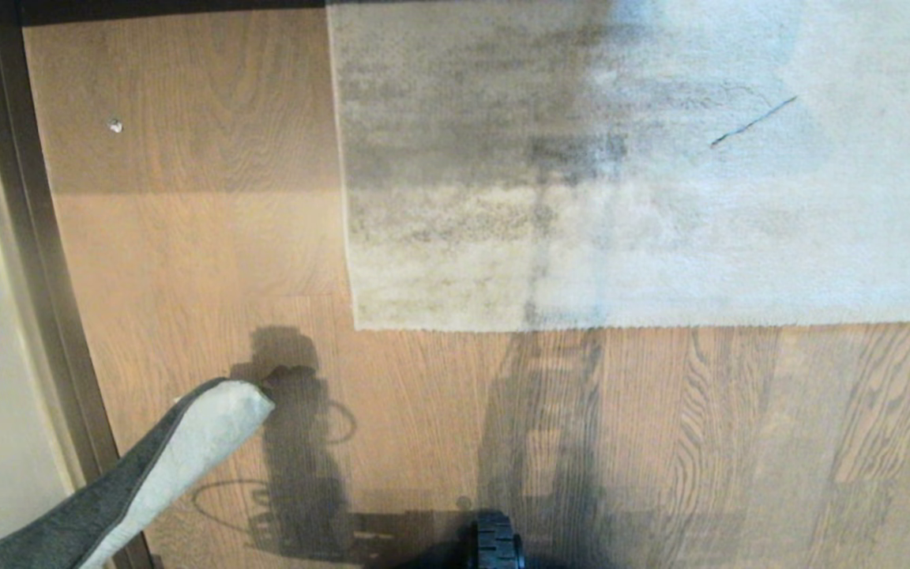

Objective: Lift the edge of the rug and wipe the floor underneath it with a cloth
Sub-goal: Put down the rag

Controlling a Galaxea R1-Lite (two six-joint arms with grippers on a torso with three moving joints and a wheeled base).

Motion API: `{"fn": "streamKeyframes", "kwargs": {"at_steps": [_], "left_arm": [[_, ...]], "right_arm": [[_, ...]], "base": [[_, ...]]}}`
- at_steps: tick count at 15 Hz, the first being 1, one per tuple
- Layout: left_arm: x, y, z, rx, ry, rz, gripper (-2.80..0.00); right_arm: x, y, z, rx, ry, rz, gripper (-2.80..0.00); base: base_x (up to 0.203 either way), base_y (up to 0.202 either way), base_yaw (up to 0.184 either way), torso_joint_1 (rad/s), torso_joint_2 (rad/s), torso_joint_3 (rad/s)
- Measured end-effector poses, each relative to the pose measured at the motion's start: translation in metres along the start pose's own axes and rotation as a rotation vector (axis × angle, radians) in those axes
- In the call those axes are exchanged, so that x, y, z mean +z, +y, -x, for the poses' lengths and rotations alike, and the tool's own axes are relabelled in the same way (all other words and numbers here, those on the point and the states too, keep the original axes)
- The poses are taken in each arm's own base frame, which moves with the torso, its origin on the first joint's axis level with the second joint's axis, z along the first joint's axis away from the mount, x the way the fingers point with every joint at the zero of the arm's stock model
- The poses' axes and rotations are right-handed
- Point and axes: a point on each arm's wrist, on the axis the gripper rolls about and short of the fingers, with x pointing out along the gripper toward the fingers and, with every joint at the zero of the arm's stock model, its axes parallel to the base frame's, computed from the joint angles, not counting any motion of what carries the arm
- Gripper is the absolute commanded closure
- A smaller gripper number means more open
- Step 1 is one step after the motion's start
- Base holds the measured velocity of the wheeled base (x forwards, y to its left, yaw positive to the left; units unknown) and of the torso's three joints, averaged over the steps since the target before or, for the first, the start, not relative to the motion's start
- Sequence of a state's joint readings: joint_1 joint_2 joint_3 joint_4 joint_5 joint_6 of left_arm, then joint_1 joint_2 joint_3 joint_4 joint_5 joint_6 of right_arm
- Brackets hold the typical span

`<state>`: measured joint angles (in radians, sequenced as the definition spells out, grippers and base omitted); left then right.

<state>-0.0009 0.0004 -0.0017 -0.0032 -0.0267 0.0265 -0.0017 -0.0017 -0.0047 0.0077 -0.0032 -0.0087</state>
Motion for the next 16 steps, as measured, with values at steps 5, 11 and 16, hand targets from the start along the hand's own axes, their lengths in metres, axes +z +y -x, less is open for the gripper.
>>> {"fn": "streamKeyframes", "kwargs": {"at_steps": [5, 11, 16], "left_arm": [[0.012, -0.001, 0.003, -0.047, -0.037, -0.003, 0.00], [0.034, 0.000, 0.001, -0.054, -0.036, -0.003, 0.00], [0.061, 0.001, -0.016, -0.081, -0.030, -0.002, 0.00]], "right_arm": [[0.000, 0.000, 0.000, 0.000, 0.000, -0.001, 0.00], [0.000, 0.000, 0.000, 0.000, 0.000, 0.000, 0.00], [0.000, 0.000, 0.000, 0.000, 0.000, 0.000, 0.00]], "base": [[0.000, 0.000, 0.000, 0.000, 0.00, 0.000], [0.000, 0.000, 0.000, 0.000, 0.00, 0.000], [0.000, 0.000, 0.000, 0.000, 0.00, 0.000]]}}
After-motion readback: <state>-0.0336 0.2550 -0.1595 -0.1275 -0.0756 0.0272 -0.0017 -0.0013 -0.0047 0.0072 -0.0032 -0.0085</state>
